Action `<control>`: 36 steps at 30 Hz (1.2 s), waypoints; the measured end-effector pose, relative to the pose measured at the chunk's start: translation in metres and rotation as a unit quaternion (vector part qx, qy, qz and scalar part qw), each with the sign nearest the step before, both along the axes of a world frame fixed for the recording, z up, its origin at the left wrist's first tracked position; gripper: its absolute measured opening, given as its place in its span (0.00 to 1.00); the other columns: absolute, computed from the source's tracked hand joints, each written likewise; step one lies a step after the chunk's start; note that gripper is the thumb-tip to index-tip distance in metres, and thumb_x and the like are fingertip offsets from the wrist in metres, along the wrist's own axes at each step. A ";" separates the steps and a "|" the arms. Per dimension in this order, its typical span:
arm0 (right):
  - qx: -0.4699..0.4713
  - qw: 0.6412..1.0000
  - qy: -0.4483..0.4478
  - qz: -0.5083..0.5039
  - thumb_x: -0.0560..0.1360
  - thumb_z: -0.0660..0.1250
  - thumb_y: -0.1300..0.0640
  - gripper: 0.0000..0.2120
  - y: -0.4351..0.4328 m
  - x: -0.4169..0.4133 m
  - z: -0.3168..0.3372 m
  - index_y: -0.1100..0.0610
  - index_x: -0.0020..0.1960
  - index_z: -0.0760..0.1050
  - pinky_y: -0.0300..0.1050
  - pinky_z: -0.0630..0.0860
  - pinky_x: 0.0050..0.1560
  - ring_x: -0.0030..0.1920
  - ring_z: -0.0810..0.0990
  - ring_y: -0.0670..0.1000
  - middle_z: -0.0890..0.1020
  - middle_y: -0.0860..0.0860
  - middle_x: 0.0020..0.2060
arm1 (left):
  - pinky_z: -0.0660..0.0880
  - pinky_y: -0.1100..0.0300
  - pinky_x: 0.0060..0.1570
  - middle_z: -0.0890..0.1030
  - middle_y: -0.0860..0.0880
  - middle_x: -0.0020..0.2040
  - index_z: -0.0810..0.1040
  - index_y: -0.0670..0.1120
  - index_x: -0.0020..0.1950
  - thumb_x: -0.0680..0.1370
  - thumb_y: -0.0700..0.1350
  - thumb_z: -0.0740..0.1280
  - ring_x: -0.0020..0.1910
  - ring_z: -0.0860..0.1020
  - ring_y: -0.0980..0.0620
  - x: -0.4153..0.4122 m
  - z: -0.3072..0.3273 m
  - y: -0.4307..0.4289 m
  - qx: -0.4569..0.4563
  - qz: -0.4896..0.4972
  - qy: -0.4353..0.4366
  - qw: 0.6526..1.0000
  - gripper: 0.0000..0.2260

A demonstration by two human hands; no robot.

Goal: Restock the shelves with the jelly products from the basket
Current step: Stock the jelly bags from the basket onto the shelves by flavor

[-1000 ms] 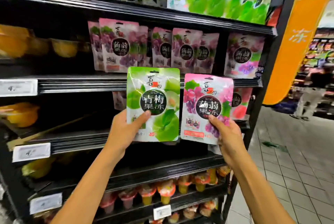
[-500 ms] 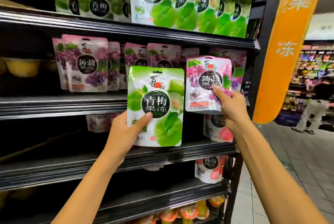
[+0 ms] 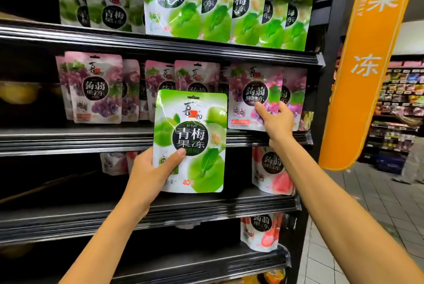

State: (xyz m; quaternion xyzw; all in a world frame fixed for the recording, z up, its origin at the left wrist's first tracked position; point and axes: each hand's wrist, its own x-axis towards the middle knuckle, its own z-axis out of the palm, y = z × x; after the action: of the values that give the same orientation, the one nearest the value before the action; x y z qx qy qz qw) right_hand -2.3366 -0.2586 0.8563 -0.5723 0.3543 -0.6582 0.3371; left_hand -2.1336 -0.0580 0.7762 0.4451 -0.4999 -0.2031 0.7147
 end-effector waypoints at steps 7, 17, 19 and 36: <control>-0.050 0.985 0.164 -0.007 0.72 0.73 0.43 0.26 -0.013 -0.017 0.000 0.60 0.60 0.73 0.47 0.74 0.54 0.60 0.77 0.54 0.79 0.54 0.58 | 0.79 0.65 0.38 0.87 0.52 0.47 0.84 0.58 0.49 0.68 0.57 0.73 0.46 0.85 0.54 -0.002 -0.006 -0.005 -0.004 0.016 0.010 1.000 0.12; -0.074 0.975 0.206 -0.020 0.68 0.78 0.49 0.20 -0.013 -0.045 -0.010 0.57 0.54 0.78 0.41 0.76 0.40 0.41 0.83 0.48 0.85 0.51 0.41 | 0.79 0.65 0.38 0.87 0.52 0.48 0.84 0.57 0.50 0.66 0.60 0.74 0.46 0.85 0.53 -0.005 -0.017 -0.014 0.001 0.021 0.027 0.999 0.16; -0.075 0.975 0.208 -0.034 0.67 0.78 0.49 0.19 -0.015 -0.042 -0.011 0.55 0.52 0.77 0.40 0.74 0.38 0.38 0.81 0.44 0.84 0.47 0.38 | 0.79 0.65 0.38 0.87 0.51 0.48 0.84 0.56 0.51 0.66 0.60 0.74 0.47 0.85 0.53 -0.007 -0.018 -0.015 0.001 0.020 0.026 0.999 0.16; -0.067 0.964 0.233 -0.108 0.68 0.76 0.42 0.28 -0.014 -0.043 -0.017 0.55 0.62 0.74 0.57 0.79 0.51 0.47 0.81 0.52 0.79 0.47 0.42 | 0.80 0.65 0.38 0.87 0.51 0.47 0.84 0.56 0.49 0.69 0.55 0.74 0.46 0.85 0.52 0.007 -0.008 -0.006 -0.008 0.048 0.021 0.999 0.10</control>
State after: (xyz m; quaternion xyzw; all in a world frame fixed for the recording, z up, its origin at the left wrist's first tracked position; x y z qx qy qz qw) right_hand -2.3799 -0.2727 0.8391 -0.6892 0.4382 -0.5616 0.1330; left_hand -2.1266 -0.0643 0.7683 0.4584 -0.4642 -0.1739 0.7377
